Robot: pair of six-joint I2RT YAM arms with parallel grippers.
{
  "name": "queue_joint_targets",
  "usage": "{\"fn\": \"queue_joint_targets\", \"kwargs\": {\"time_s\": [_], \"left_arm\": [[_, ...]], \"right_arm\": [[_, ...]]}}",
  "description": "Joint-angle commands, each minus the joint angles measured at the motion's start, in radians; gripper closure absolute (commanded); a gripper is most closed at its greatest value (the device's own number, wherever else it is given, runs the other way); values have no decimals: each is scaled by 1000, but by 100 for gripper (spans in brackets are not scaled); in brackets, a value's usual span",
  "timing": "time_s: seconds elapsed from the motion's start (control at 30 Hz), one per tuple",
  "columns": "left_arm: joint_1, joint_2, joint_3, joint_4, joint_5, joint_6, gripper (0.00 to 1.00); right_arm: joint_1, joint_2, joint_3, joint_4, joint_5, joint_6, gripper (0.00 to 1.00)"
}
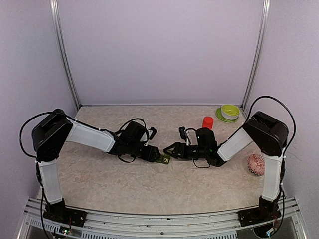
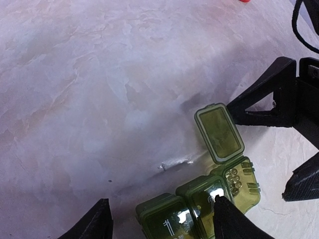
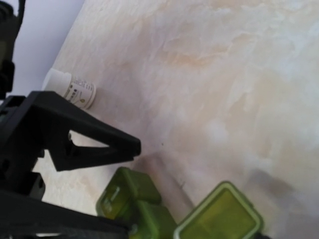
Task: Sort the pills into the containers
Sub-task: Hold the pill container with the pill container, then close the lid of the pill container in the compartment of the pill container.
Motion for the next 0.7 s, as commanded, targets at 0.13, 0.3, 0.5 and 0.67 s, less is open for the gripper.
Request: {"fn": "queue_joint_targets", "kwargs": {"time_s": [0.13,0.3,0.5,0.67], "left_arm": [[6,7,-27,-27,7,6,37],[6,7,-28,-27,9,5,37],[6,8,-28,-26,12,6,40],[8,8,-30,-26,14,6,40]], "right_arm": [[-10,-25,-22,-13,6,8,20],[-11,-23,-26,-4,1,8,20],[-10,18,-1,58,-49,20,21],[-11,50,25,85,-75,18,21]]}}
